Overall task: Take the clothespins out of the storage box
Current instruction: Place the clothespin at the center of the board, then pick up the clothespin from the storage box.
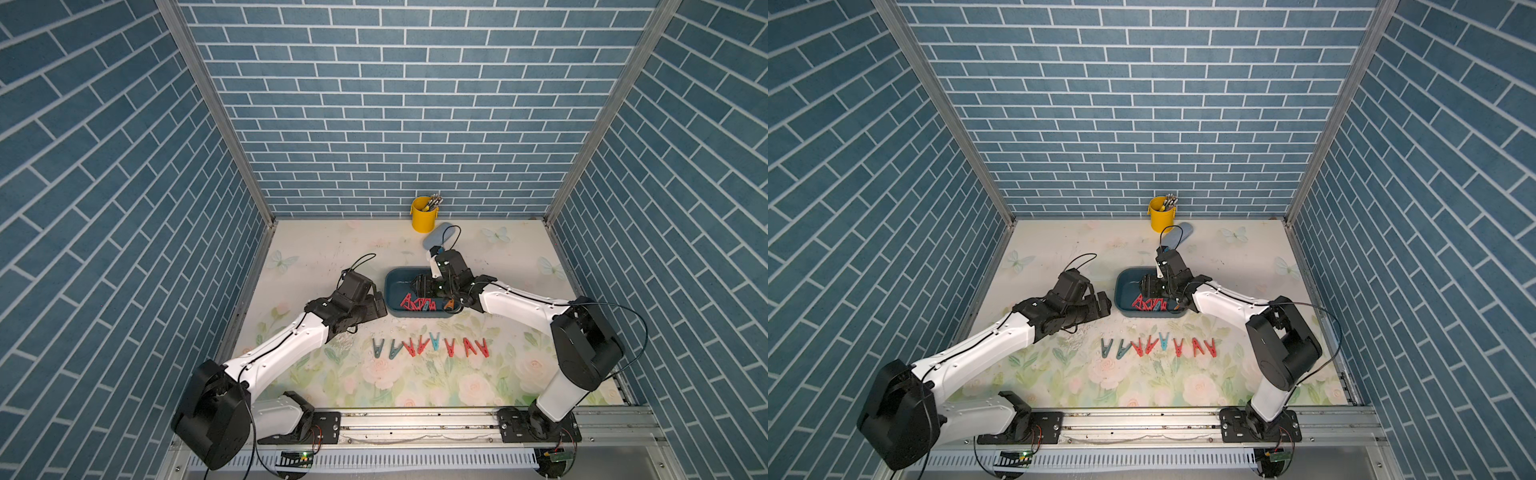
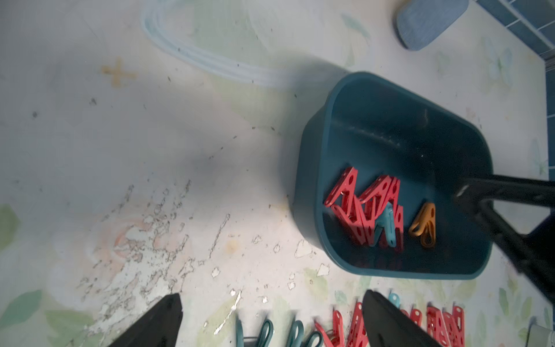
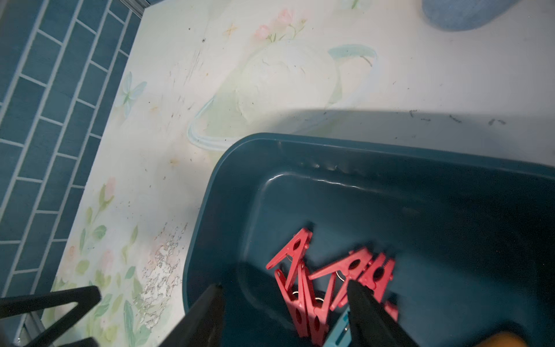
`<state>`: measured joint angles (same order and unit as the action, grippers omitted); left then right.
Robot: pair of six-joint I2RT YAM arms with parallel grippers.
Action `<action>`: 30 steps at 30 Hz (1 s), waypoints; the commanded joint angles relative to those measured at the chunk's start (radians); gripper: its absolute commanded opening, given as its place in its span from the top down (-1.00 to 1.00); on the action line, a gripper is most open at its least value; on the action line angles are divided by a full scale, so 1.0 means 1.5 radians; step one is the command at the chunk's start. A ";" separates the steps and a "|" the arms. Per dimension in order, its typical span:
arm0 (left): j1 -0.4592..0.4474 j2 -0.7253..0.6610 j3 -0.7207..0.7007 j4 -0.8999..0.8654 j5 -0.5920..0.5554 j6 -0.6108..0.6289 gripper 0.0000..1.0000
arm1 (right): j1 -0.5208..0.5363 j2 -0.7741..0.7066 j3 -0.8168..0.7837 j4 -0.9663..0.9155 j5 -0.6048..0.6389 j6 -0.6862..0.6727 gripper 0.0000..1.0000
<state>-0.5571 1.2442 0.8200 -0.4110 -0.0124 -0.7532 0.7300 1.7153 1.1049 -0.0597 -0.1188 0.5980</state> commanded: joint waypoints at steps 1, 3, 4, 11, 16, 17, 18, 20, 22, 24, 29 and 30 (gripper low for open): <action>0.023 -0.010 0.024 -0.031 0.024 0.064 -0.99 | 0.013 0.034 0.031 -0.033 0.015 0.031 -0.12; 0.034 -0.010 0.028 -0.034 0.033 0.076 -0.99 | 0.021 0.058 0.050 -0.048 0.009 0.036 0.07; 0.040 -0.009 0.030 -0.037 0.037 0.081 -0.99 | 0.024 0.072 0.062 -0.062 0.008 0.041 0.14; 0.079 -0.004 0.044 -0.030 0.053 0.111 -0.99 | 0.033 0.129 0.088 -0.074 -0.012 0.064 0.17; 0.097 0.015 0.063 -0.020 0.056 0.116 -0.99 | 0.032 0.196 0.147 -0.104 -0.024 0.063 0.32; 0.100 0.020 0.068 -0.019 0.056 0.116 -0.99 | 0.032 0.208 0.162 -0.113 -0.024 0.062 0.34; 0.102 0.026 0.073 -0.017 0.056 0.116 -0.99 | 0.031 0.219 0.172 -0.118 -0.023 0.060 0.34; 0.108 0.036 0.085 -0.016 0.053 0.116 -0.99 | 0.027 0.237 0.190 -0.126 -0.023 0.057 0.42; 0.114 0.048 0.099 -0.017 0.054 0.116 -0.99 | 0.017 0.249 0.208 -0.128 -0.026 0.055 0.48; 0.117 0.058 0.105 -0.015 0.054 0.115 -0.99 | 0.007 0.259 0.220 -0.127 -0.028 0.052 0.54; 0.122 0.081 0.112 0.000 0.064 0.106 -0.99 | -0.018 0.285 0.264 -0.136 -0.045 0.030 0.59; 0.122 0.085 0.114 0.002 0.065 0.103 -0.99 | -0.021 0.289 0.274 -0.141 -0.047 0.024 0.59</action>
<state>-0.3824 1.3548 0.9684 -0.4202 0.0746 -0.5945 0.7139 2.1212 1.4796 -0.2218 -0.1726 0.6720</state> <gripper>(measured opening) 0.995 0.207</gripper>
